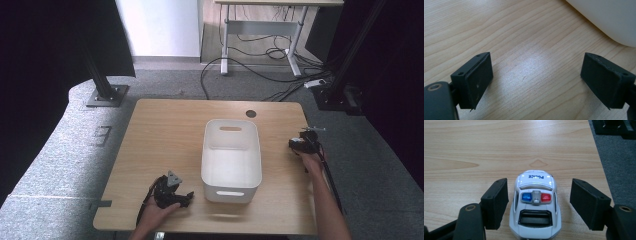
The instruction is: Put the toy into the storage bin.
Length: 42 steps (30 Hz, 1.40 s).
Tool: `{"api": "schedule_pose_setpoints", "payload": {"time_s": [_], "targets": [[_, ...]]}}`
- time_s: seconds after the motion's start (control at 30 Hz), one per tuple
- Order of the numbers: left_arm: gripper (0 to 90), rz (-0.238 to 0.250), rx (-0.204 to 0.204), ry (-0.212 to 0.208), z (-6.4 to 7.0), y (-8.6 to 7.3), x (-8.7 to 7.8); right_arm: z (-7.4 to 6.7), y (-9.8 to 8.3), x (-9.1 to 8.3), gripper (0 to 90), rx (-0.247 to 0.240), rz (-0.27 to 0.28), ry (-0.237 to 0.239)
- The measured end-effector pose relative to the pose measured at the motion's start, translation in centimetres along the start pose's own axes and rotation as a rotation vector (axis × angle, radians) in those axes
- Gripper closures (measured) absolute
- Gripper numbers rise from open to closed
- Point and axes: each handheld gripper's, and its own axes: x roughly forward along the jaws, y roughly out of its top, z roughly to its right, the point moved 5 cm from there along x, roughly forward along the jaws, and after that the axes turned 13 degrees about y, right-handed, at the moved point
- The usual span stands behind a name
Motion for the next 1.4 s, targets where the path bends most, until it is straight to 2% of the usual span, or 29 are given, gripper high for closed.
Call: {"api": "schedule_pose_setpoints", "payload": {"time_s": [0.33,0.4,0.47,0.73,0.97,1.4], "targets": [[11.0,0.000,0.000,0.000,0.0,0.0,0.0,0.1,-0.2,0.4,37.0,0.016,-0.009,-0.015],[11.0,0.000,0.000,0.000,0.0,0.0,0.0,0.0,-0.2,0.4,40.5,0.017,-0.007,-0.012],[11.0,0.000,0.000,0.000,0.0,0.0,0.0,-0.1,-0.2,0.3,49.7,0.019,0.000,0.000],[10.9,0.000,0.000,0.000,0.0,0.0,0.0,0.2,-0.1,0.0,50.3,0.046,-0.011,-0.003],[11.0,0.000,0.000,0.000,0.0,0.0,0.0,-0.5,0.1,-0.9,50.3,0.031,0.010,0.025],[11.0,0.002,-0.001,0.000,0.0,0.0,0.0,-2.2,-0.4,-2.5,50.3,-0.012,0.004,0.049]]}}
